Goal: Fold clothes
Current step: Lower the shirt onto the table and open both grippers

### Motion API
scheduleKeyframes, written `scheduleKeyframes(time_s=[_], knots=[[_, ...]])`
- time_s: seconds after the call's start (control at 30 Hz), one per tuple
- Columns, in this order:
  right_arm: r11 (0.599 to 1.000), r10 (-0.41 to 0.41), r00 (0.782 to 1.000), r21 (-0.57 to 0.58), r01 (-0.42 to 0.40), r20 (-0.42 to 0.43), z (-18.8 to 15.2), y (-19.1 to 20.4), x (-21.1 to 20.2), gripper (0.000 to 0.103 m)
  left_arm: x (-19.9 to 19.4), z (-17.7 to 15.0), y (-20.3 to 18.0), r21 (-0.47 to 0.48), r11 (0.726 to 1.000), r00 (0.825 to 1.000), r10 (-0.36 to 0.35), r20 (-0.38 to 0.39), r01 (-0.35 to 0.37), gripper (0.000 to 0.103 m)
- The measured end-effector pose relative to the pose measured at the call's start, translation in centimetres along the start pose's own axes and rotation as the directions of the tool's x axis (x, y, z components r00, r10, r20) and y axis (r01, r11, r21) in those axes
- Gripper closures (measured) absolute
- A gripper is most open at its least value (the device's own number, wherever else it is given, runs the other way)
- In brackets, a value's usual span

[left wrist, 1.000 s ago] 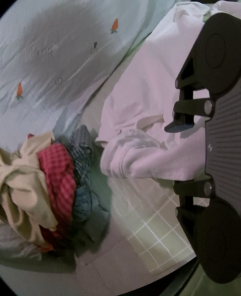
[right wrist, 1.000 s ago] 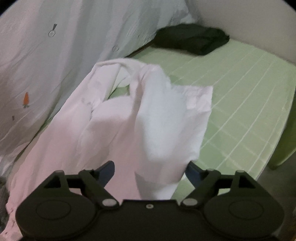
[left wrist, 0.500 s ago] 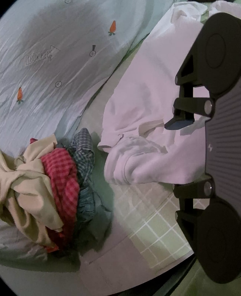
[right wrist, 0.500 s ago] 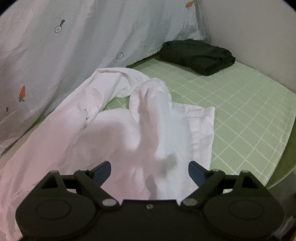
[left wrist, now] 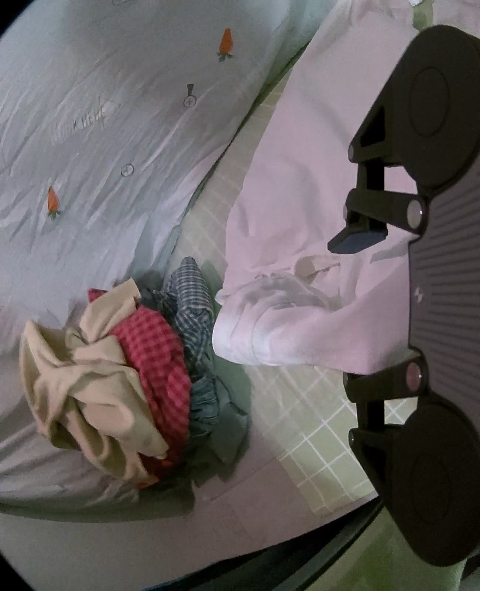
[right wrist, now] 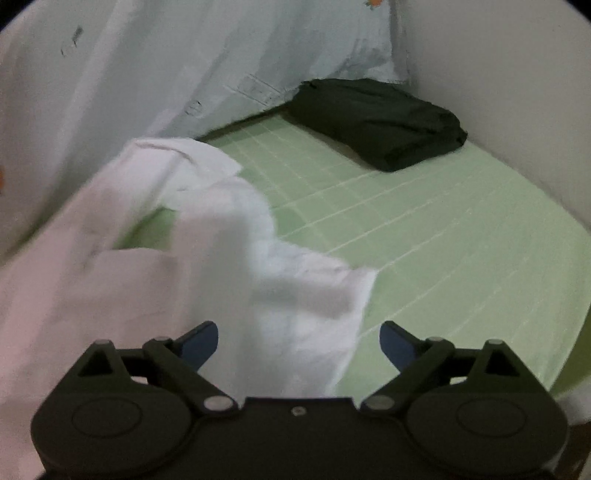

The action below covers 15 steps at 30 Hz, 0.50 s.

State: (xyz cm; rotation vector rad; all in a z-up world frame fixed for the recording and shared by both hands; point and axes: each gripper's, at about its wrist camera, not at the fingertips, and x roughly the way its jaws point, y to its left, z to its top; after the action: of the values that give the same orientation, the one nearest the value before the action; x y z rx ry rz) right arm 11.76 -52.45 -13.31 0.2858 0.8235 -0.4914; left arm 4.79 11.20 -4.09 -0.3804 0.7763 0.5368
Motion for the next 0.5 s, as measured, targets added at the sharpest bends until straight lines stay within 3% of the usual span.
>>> scheduleKeyframes(time_s=[0.17,0.33,0.4,0.47,0.5], knots=[[0.989,-0.017,0.999,-0.149,0.011,-0.039,1.1,-1.3,4.4,0.008,-2.1,-0.4,-2.5,0.030,0.999,0.999,0.018,0.036,-0.019,0.050],[0.989,-0.004,0.997,-0.151,-0.007,-0.073,1.9,-2.4,7.4,0.014,-2.8,-1.2,-4.9,0.033,0.999,0.999,0.012,0.036,-0.013,0.047],[0.992,0.040,0.997,-0.120,-0.048,-0.073,2.3,-2.9,7.5,0.025,-2.8,-1.5,-5.6,0.029,0.999,0.999,0.020,0.034,-0.021,0.046],[0.989,0.074,0.995,-0.125,-0.081,-0.064,2.6,-3.1,7.2,0.056,-2.7,-1.7,-6.1,0.019,0.999,0.999,0.029,0.028,-0.030,0.046],[0.984,0.108,0.992,-0.138,-0.116,-0.068,2.8,-3.1,7.2,0.064,-2.7,-1.7,-6.3,0.014,0.999,0.999,0.032,0.026,-0.033,0.046]])
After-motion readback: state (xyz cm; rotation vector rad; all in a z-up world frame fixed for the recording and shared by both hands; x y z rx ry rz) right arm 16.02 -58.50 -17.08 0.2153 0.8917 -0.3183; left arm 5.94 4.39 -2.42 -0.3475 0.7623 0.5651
